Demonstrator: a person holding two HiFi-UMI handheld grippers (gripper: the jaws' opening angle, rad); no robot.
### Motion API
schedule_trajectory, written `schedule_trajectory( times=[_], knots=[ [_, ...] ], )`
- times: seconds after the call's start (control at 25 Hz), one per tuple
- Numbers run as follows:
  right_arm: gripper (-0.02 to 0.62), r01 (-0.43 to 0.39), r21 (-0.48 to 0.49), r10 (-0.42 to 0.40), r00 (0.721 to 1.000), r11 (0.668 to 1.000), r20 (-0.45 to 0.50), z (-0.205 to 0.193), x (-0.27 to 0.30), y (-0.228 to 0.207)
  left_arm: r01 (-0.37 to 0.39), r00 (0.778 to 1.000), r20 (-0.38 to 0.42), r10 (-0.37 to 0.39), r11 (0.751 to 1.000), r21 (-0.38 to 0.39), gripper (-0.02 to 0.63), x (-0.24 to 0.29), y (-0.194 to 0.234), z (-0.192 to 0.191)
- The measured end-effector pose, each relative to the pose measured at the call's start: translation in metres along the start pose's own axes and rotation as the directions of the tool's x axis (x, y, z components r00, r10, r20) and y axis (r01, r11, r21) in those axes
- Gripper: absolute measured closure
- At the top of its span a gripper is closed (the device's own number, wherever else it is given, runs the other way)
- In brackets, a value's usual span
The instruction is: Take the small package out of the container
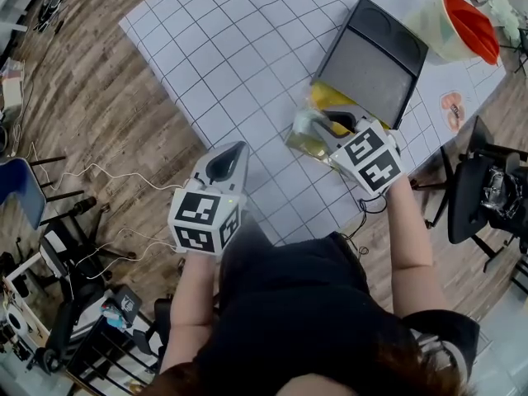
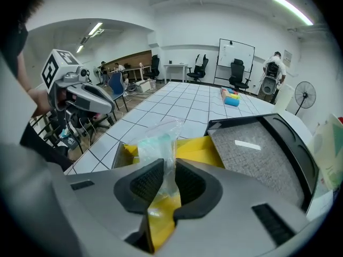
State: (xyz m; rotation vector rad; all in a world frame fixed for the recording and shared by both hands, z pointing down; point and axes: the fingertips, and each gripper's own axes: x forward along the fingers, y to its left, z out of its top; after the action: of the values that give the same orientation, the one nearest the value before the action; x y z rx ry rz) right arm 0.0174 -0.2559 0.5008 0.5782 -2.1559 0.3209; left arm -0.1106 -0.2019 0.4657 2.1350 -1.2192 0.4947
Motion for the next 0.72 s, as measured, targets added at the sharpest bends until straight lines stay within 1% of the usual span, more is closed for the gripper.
schedule_trajectory(
  times=[0.12, 0.24, 0.52, 0.72],
  knots=[
    [0.538, 0.019, -0.007, -0.019, 1.000, 1.000, 0.004, -0.002, -0.004, 0.000, -0.006, 1.000, 0.006, 0.006, 1.000, 0.005, 0.578, -0.002, -0.002, 0.001],
    [0.549, 0.025, -0.009, -0.025, 1.000, 1.000, 0.007, -0.004, -0.007, 0.002, -0.013, 1.000, 0.012, 0.013, 1.000, 0.008, 0.578, -0.005, -0.004, 0.001],
    [0.555, 0.042, 0.007, -0.043, 0.998, 0.999, 0.043, -0.003, -0.024, 0.005, -0.034, 0.999, 0.038, 0.033, 0.999, 0.016, 0.578, -0.015, -0.011, 0.005],
    [0.557, 0.065, -0.004, -0.064, 0.996, 0.998, 0.064, -0.002, -0.038, 0.009, -0.048, 0.997, 0.065, 0.047, 0.999, 0.020, 0.578, -0.024, -0.017, 0.009]
  ],
)
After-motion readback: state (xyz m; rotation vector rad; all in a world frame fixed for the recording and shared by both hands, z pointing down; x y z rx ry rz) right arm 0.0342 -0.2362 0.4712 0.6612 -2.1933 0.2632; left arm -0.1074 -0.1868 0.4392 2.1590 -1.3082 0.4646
